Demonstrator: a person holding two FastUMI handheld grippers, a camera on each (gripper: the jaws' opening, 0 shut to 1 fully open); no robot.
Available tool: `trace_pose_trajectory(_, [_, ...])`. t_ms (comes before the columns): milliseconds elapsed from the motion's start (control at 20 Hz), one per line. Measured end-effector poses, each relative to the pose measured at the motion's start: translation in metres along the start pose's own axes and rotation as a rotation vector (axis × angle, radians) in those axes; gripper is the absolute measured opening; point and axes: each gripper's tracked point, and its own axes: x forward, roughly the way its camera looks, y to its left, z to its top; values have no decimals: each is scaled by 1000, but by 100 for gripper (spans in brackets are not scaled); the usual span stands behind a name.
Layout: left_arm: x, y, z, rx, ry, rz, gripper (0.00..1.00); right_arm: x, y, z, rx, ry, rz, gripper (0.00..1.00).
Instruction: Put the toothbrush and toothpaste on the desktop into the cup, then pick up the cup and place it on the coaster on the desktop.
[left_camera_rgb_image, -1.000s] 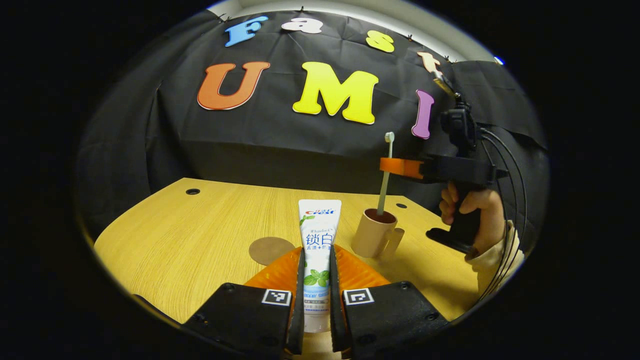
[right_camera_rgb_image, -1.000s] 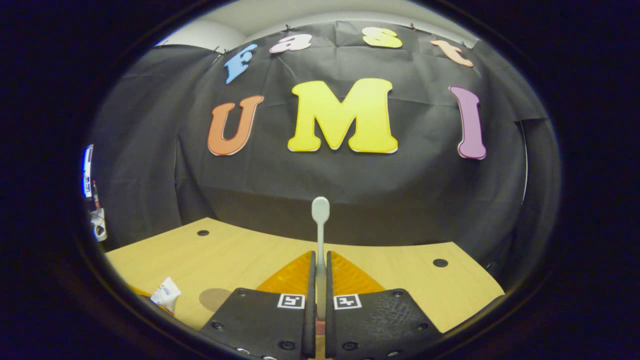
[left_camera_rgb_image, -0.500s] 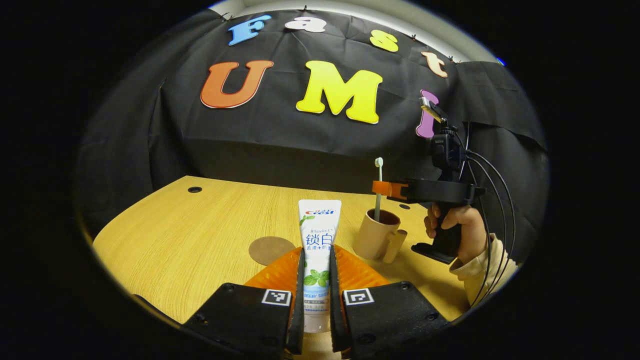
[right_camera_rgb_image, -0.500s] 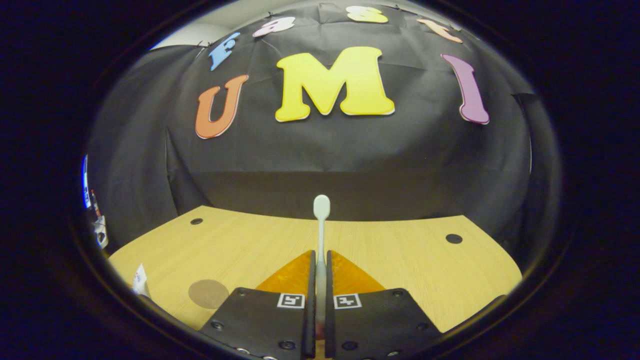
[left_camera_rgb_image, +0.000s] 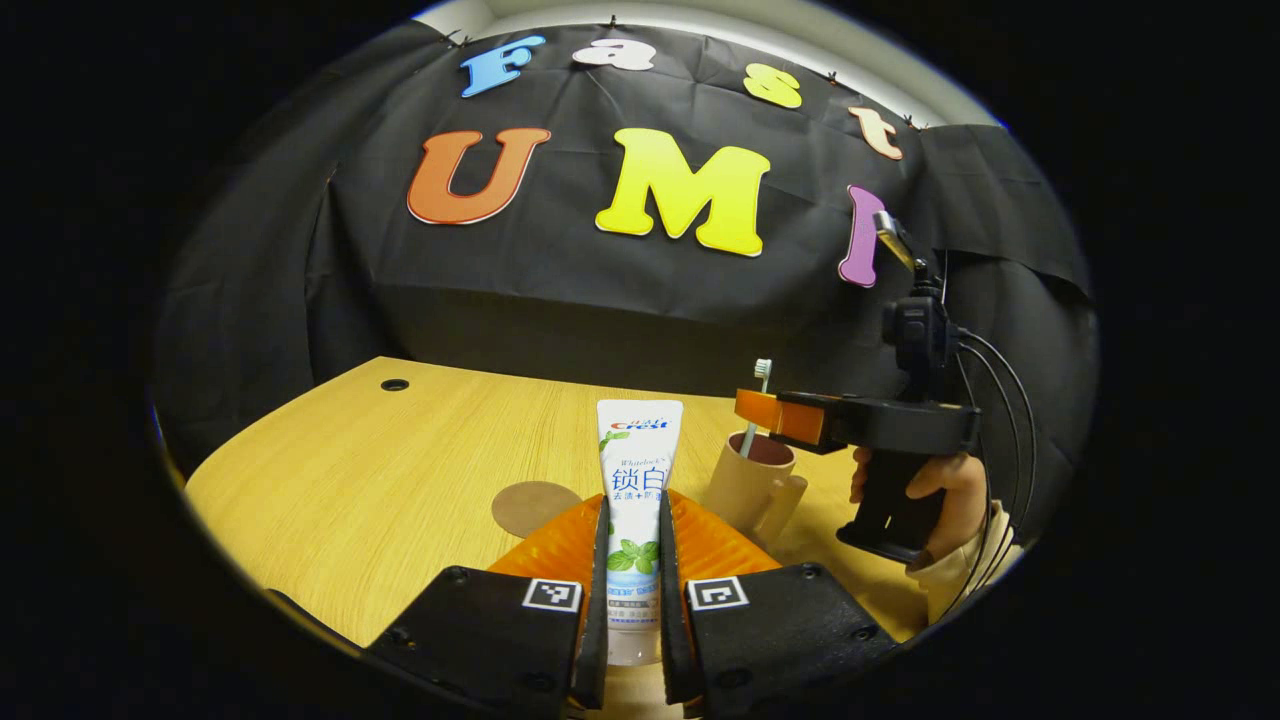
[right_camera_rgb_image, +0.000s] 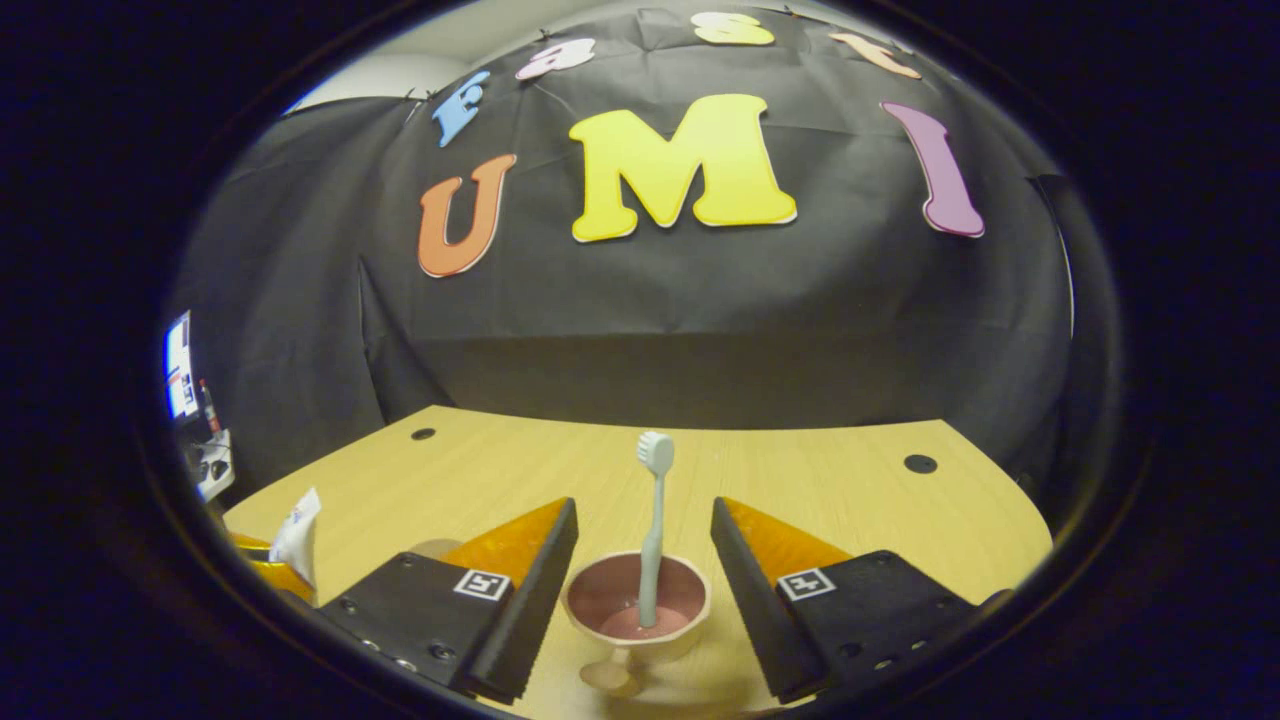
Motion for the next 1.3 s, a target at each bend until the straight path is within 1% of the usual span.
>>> trace_pose_trajectory(100, [9,-6,7,6,-17,-1,25,-14,1,5,-18,-26,17,88])
trace_pose_trajectory(250, [22,-20,22,0,-54,-14,25,-37,-11,9,-43,-70,9,93])
trace_pose_trajectory(400, [40,-34,52,55,-125,-21,25,-58,-39,8,-53,-116,-41,95])
trace_pose_trajectory(500, [53,-45,71,54,-173,-34,24,-68,-60,4,-64,-145,-85,94])
trace_pose_trajectory(650, [77,-71,88,72,-199,-77,24,-76,-79,-5,-31,-158,-98,94])
trace_pose_trajectory(700, [86,-78,89,72,-198,-92,24,-78,-84,-9,-11,-146,-99,95])
trace_pose_trajectory(800, [106,-96,95,58,-205,-135,24,-82,-90,-7,11,-167,-94,94])
trace_pose_trajectory(900, [120,-107,96,54,-219,-163,24,-79,-102,-7,6,-169,-128,94])
trace_pose_trajectory(1000, [131,-116,95,44,-225,-192,25,-82,-103,-9,3,-168,-133,94])
trace_pose_trajectory(1100, [140,-119,88,25,-215,-199,25,-79,-105,-13,15,-150,-134,94])
trace_pose_trajectory(1300, [149,-122,76,18,-189,-196,26,-79,-102,-17,50,-128,-107,94])
